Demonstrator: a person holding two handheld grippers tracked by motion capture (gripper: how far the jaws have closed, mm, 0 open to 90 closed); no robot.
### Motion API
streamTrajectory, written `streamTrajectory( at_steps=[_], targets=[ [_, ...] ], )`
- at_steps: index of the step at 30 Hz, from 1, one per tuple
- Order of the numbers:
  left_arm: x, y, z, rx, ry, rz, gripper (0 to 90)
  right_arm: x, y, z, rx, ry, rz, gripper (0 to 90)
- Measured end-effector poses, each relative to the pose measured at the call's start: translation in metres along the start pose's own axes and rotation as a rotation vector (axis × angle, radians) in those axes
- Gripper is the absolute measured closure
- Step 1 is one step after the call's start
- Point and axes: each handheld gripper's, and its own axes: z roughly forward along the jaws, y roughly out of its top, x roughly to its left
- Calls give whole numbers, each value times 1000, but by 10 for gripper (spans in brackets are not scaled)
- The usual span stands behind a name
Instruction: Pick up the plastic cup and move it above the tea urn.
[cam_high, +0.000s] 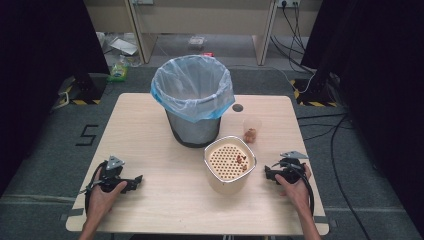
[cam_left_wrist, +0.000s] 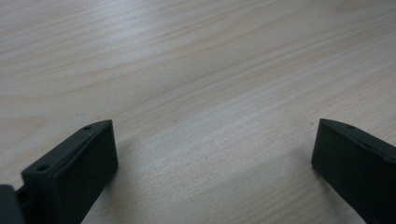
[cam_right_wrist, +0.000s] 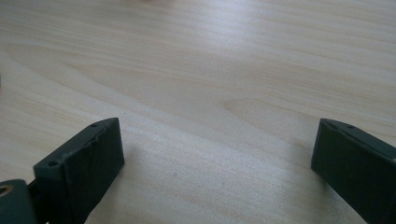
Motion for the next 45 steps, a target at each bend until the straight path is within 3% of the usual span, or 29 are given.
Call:
streamTrajectory(
  at_steps=[7, 8, 11, 14, 17, 19, 25, 30, 34, 45],
  targets=[
    [0, 0, 0, 0, -2, 3, 0, 1, 0, -2, -1, 1, -9, 74],
    [0, 0, 0, 1, -3, 3, 0, 1, 1, -4, -18, 15, -29, 201],
    [0, 0, 0, 1, -4, 4, 0, 2, 2, -8, -26, 9, -47, 147],
    [0, 0, 0, 1, -4, 4, 0, 1, 3, -12, -51, 21, -39, 193],
    [0, 0, 0, 1, -4, 4, 0, 2, 9, -20, -75, 20, -45, 166],
    [0, 0, 0, 1, -4, 4, 0, 6, 18, -31, -109, 21, -62, 170],
    [0, 0, 0, 1, -4, 4, 0, 8, 39, -48, -140, 26, -87, 209],
    [0, 0, 0, 0, -4, 3, 0, 4, 59, -55, -171, 25, -72, 226],
    [0, 0, 0, 0, -5, 4, 0, 3, 77, -55, -182, 36, -48, 254],
    [0, 0, 0, 0, -5, 4, 0, 7, 118, -39, -168, 32, -60, 319]
  ],
)
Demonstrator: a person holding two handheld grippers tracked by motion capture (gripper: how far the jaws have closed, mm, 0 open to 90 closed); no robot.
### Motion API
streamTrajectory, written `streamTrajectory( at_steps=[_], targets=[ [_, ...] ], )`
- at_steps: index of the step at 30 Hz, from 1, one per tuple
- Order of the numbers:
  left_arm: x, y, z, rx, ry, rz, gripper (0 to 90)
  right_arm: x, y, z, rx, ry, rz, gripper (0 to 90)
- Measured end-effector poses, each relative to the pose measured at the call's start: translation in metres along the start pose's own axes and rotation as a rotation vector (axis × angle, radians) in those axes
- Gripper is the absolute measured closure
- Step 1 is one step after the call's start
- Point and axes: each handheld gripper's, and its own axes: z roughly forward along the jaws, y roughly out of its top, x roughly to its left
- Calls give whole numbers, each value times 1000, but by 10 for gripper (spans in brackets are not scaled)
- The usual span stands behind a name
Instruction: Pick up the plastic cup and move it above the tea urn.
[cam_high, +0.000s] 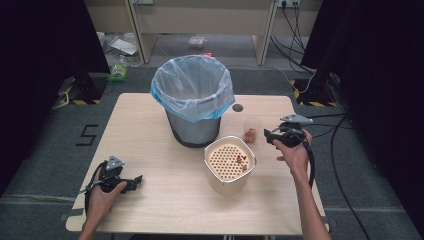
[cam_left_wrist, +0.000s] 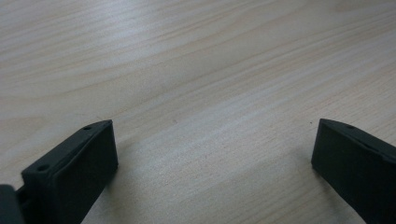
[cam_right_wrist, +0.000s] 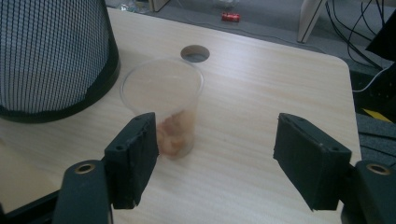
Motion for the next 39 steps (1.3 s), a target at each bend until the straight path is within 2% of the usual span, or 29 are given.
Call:
streamTrajectory(
  at_steps=[10, 17, 28, 34, 37, 39],
  targets=[
    [0, 0, 0, 1, 0, 2, 0, 0, 27, 20, 6, -3, 14, 370],
    [0, 0, 0, 1, -2, 3, 0, 4, 41, 37, 29, 3, -1, 418],
    [0, 0, 0, 2, -3, 4, 0, 4, 47, 57, 67, 5, -4, 545],
    [0, 0, 0, 2, -3, 5, 0, 3, 43, 67, 103, -3, -11, 567],
    [0, 0, 0, 2, -3, 5, 0, 4, 41, 75, 126, 7, -19, 602],
    [0, 0, 0, 2, -3, 5, 0, 5, 39, 79, 137, 21, -8, 621]
  ],
)
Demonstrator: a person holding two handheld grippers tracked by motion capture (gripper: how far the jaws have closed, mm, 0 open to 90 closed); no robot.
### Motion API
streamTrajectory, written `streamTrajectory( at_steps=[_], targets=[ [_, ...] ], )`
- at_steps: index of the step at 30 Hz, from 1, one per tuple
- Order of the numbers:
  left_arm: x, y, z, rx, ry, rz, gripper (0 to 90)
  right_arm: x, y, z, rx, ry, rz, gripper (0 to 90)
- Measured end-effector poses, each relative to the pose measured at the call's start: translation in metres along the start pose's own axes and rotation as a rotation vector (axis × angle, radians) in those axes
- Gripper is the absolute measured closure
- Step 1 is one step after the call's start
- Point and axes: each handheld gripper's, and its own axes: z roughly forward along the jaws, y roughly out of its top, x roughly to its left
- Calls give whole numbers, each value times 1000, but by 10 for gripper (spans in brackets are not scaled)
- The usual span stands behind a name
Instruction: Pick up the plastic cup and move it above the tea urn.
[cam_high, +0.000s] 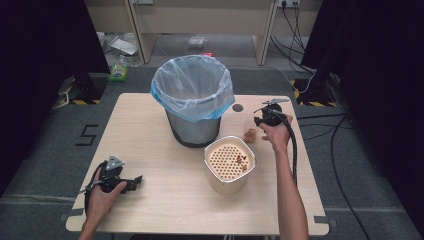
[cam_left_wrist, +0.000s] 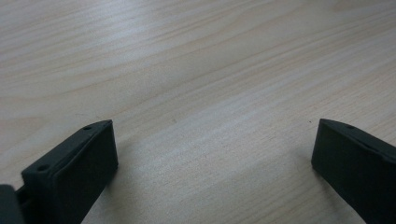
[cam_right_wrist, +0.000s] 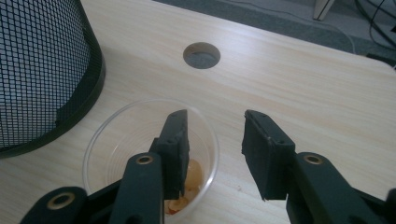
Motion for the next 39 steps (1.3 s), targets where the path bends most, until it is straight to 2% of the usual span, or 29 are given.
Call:
streamTrajectory(
  at_steps=[3, 7, 10, 11, 12, 15, 18, 20, 21, 22, 24, 25, 28, 29, 32, 36, 39],
  targets=[
    [0, 0, 0, 0, 0, 0, 0, 0, -2, 6, 33, -3, 2, 639],
    [0, 0, 0, 0, 0, 0, 0, 1, -6, 12, 52, 5, 7, 708],
    [0, 0, 0, 0, 0, 0, 0, 1, -8, 14, 74, 5, -7, 763],
    [0, 0, 0, 0, 0, 0, 0, 1, -8, 14, 74, 5, -7, 763],
    [0, 0, 0, 0, 0, 0, 0, 2, -11, 14, 73, 8, -11, 806],
    [0, 0, 0, 0, 0, 0, 0, 2, -12, 12, 66, 20, -13, 819],
    [0, 0, 0, 0, 0, 0, 0, 3, -12, 5, 23, 50, -27, 850],
    [0, 0, 0, 0, 0, 1, 0, 5, -10, -1, 8, 32, -66, 864],
    [0, 0, 0, 0, 0, 1, 0, 5, -10, -1, 8, 32, -66, 864],
    [0, 0, 0, 1, 0, 1, 0, 5, -10, -9, -24, 22, -82, 865],
    [0, 0, 0, 1, 0, 1, 0, 5, -10, -11, -30, 21, -89, 866],
    [0, 0, 0, 0, 0, 0, 0, 6, -8, -18, -56, 6, -114, 867],
    [0, 0, 0, 1, 0, 1, 0, 8, -6, -28, -105, 1, -120, 867],
    [0, 0, 0, 1, 0, 1, 0, 8, -6, -28, -105, 1, -120, 867],
    [0, 0, 0, 1, 0, 1, 0, 12, -4, -38, -144, -9, -154, 867],
    [0, 0, 0, 0, 0, 0, 0, 15, -4, -50, -201, -22, -175, 866],
    [0, 0, 0, 0, 0, 0, 0, 15, -4, -56, -219, -28, -189, 866]
  ],
)
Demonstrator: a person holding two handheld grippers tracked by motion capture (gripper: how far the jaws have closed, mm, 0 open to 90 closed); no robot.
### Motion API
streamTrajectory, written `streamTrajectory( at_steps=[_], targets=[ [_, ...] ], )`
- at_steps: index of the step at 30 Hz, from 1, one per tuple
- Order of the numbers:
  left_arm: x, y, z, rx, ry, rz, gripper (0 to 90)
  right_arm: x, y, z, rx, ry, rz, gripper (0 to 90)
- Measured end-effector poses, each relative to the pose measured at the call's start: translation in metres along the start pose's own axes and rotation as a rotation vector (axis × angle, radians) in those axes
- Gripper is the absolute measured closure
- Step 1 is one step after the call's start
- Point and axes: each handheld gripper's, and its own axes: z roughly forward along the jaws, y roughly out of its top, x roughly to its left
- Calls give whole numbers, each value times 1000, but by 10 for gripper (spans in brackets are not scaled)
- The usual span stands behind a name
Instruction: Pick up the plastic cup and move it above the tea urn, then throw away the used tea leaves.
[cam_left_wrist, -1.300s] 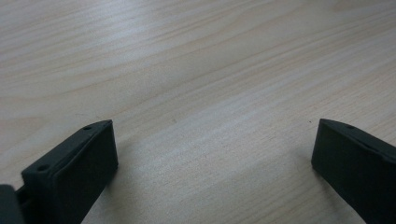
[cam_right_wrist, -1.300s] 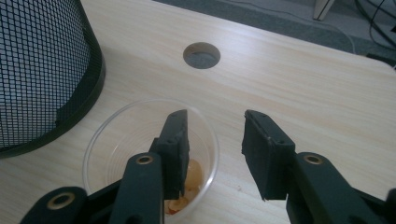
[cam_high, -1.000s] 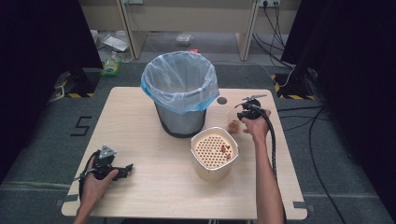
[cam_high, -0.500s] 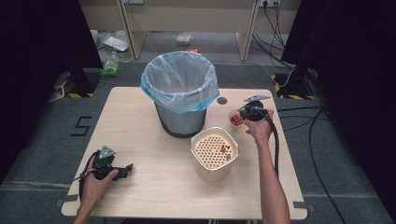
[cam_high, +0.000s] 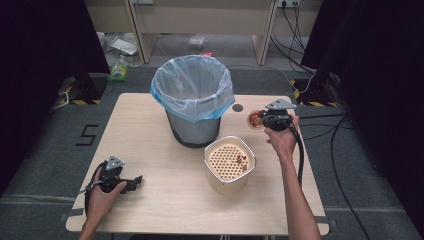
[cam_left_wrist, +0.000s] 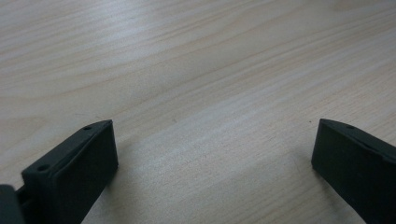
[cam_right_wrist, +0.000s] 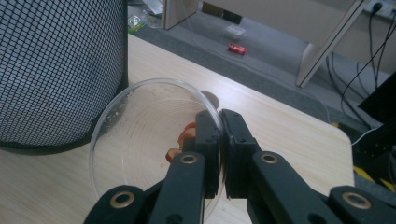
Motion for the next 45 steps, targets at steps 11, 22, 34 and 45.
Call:
streamTrajectory(
  at_steps=[11, 22, 34, 45],
  targets=[
    [0, 0, 0, 0, 0, 0, 0, 4, -1, -20, -84, -31, -31, 866],
    [0, 0, 0, 0, 0, 0, 0, 29, 8, -45, -179, -70, -146, 864],
    [0, 0, 0, 0, 0, 1, 0, 74, 7, -64, -286, -186, -390, 864],
    [0, 0, 0, 0, 0, 1, 0, 103, -18, -70, -375, -265, -605, 864]
  ],
)
